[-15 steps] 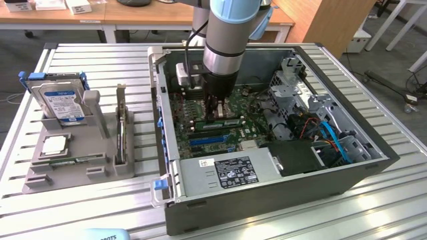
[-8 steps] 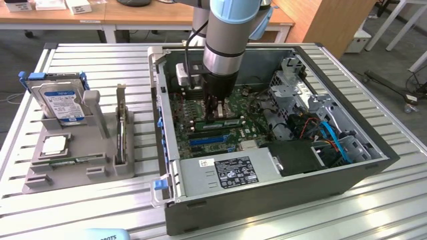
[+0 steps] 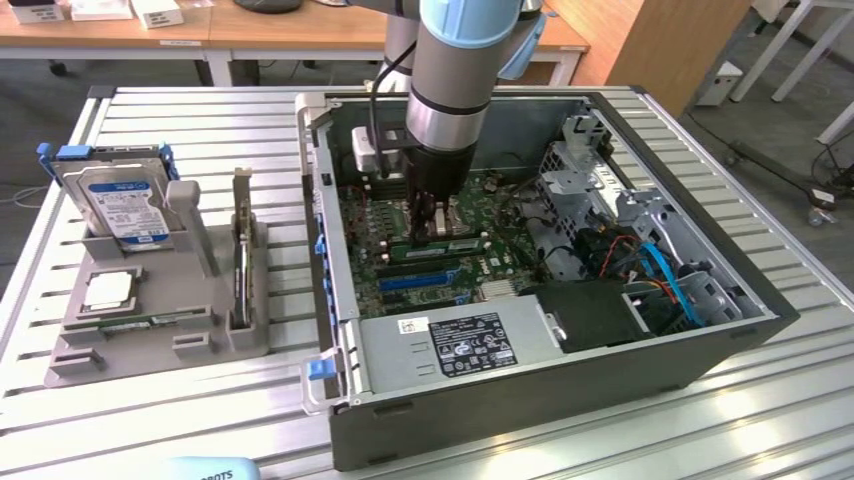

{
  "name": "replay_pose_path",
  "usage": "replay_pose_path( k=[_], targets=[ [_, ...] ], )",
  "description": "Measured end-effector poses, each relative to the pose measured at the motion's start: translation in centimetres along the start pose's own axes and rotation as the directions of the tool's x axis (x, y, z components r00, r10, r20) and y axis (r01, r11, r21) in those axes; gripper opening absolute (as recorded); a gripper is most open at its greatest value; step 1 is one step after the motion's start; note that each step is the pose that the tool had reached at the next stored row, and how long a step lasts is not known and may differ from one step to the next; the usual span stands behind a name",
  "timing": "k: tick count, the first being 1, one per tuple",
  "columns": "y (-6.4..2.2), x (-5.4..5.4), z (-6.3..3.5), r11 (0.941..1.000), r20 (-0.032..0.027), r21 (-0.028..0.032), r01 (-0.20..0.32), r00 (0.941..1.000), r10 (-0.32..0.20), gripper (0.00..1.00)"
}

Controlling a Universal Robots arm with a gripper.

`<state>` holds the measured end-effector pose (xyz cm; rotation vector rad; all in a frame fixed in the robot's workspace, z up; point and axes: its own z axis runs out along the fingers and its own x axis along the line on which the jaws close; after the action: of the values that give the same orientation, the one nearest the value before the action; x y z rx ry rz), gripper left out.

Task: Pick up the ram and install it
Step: 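Press down the ram until it locks into place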

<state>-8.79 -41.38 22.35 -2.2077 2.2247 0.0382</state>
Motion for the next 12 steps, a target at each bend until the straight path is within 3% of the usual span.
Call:
replay_pose_path(
  k=[12],
  targets=[
    [0.0, 0.0, 0.09, 1.0, 0.0001, 0.0001, 0.0, 1.0, 0.0, 0.1]
  ],
)
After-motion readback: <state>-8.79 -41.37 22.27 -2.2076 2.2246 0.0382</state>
